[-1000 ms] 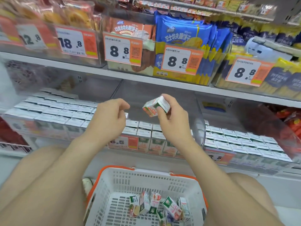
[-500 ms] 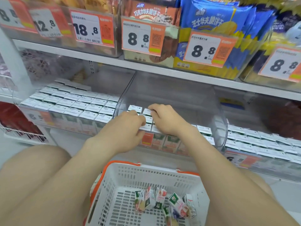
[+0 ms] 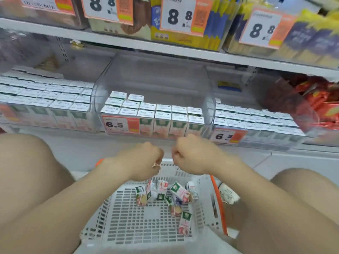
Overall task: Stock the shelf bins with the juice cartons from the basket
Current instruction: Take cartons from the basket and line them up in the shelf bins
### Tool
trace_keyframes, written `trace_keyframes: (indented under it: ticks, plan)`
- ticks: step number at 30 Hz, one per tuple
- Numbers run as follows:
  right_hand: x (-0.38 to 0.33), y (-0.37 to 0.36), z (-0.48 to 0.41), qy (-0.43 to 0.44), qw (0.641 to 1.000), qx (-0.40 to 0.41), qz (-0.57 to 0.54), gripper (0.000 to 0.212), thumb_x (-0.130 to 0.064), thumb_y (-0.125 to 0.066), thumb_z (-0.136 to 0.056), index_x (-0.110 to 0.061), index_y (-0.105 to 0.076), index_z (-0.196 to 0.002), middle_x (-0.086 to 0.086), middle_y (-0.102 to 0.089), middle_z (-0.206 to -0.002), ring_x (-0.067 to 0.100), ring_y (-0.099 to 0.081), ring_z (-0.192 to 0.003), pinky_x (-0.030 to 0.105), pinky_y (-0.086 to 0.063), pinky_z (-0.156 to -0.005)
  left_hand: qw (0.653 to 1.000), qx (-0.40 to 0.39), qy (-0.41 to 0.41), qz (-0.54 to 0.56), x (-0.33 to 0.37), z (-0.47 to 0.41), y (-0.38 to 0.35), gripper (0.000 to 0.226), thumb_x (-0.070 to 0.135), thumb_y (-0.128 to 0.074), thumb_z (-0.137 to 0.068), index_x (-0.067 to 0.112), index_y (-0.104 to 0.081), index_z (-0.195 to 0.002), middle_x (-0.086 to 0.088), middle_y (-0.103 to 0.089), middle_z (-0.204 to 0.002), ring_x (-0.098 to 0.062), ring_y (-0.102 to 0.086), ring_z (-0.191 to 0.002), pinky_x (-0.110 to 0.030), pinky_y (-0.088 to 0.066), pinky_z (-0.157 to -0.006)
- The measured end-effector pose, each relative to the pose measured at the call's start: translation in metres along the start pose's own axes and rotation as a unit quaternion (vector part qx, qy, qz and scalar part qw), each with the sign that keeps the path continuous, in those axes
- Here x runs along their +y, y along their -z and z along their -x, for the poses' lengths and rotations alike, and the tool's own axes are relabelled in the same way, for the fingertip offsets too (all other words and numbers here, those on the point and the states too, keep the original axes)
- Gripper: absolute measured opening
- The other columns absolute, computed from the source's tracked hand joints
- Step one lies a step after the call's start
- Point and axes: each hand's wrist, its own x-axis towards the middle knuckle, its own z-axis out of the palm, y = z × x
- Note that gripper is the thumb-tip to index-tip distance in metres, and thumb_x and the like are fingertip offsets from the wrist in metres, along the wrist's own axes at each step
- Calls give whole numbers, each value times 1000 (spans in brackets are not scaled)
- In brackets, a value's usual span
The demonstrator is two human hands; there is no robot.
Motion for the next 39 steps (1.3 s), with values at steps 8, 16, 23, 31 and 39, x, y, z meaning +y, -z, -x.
trace_keyframes:
  ticks: [8,16,23,31,39]
  plan:
    - [47,-98,16,-30,978,-203,34,32,-3,-49,-97,-17,-38,-70,4,-44,-76,26,-48,-66,32,-40,-57,988,-154,-24,9,14,-54,-104,31,33,-53,-104,28,-60,-134,-1,-60,-134,-26,-61,-118,-43,-53,-98]
    - [86,-186,11,-81,969,-234,-17,14,-1,-46,-99,-11,-45,-90,3,-39,-83,17,-42,-64,31,-34,-52,988,-154,-13,30,15,-83,-193,42,17,-55,-100,23,-55,-142,-4,-55,-140,-26,-58,-124,-42,-51,-102]
    - [107,-275,0,-134,947,-273,-107,9,-12,-48,-104,-12,-53,-111,14,-61,-122,31,-63,-101,39,-54,-81,995,-69,-59,41,36,-125,-246,72,-1,-57,-96,16,-32,-162,-7,-28,-169,-32,-38,-150,-49,-37,-120]
    - [97,-345,-6,-174,951,-247,-74,35,-10,-61,-102,0,-52,-134,20,-62,-132,36,-66,-115,40,-53,-85,998,-50,-45,-9,41,-149,-279,85,-3,-70,-89,16,-26,-159,-12,-27,-165,-37,-35,-147,-49,-41,-114]
    - [78,-368,-19,-214,951,-223,-25,73,-16,-80,-90,-4,-37,-148,18,-40,-145,36,-66,-114,44,-54,-79,998,-10,-26,53,23,-136,-282,67,47,-79,-79,18,-51,-133,-3,-52,-127,-28,-51,-111,-39,-48,-87]
